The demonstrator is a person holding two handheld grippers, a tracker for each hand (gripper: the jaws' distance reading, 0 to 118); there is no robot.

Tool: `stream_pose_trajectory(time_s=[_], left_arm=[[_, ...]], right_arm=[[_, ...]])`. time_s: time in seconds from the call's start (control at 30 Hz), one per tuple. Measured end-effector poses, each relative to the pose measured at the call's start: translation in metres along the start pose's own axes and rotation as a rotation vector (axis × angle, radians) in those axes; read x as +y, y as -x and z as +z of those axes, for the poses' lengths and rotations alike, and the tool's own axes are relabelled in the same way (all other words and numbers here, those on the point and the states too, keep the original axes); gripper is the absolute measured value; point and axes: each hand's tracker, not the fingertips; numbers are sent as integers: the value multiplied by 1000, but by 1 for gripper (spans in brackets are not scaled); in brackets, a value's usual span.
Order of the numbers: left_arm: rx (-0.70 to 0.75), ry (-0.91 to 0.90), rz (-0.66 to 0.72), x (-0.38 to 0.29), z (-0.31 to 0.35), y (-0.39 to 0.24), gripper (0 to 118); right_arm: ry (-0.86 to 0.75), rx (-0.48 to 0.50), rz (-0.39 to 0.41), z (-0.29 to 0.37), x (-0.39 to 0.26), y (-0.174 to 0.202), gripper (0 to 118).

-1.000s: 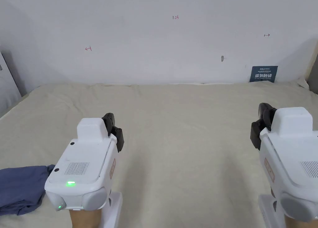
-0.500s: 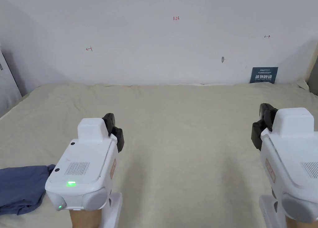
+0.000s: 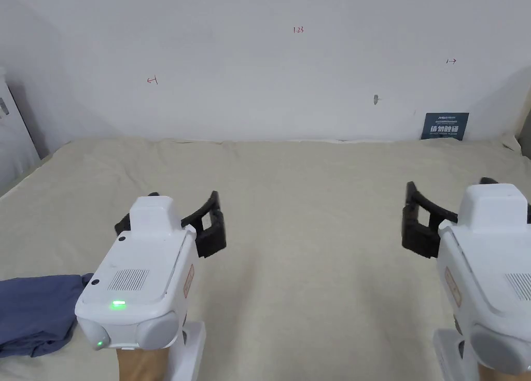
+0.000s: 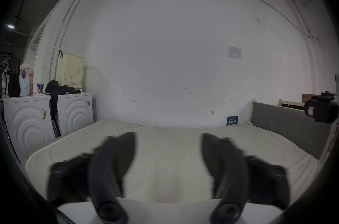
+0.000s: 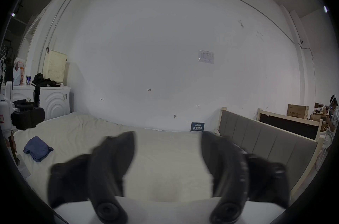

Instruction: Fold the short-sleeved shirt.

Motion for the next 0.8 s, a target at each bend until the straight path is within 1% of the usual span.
stream_pose_trajectory(time_s=[0.03,0.1,0.23,0.43,0.8], left_arm=[[5,4,0,1,-1,-1,118],[33,-28,-15,-1,3,-3,118],[29,-26,-35,2,6,-9,118],[27,-36,-48,2,7,-11,118],[27,-36,-46,5,8,-8,118]], right_arm=[[0,0,-4,0,0,0,116],[-9,-4,-8,0,-1,0,118],[-13,-14,-8,0,-2,0,118],[-11,-15,-31,-1,-2,-1,118],[-20,-14,-25,1,-1,0,118]])
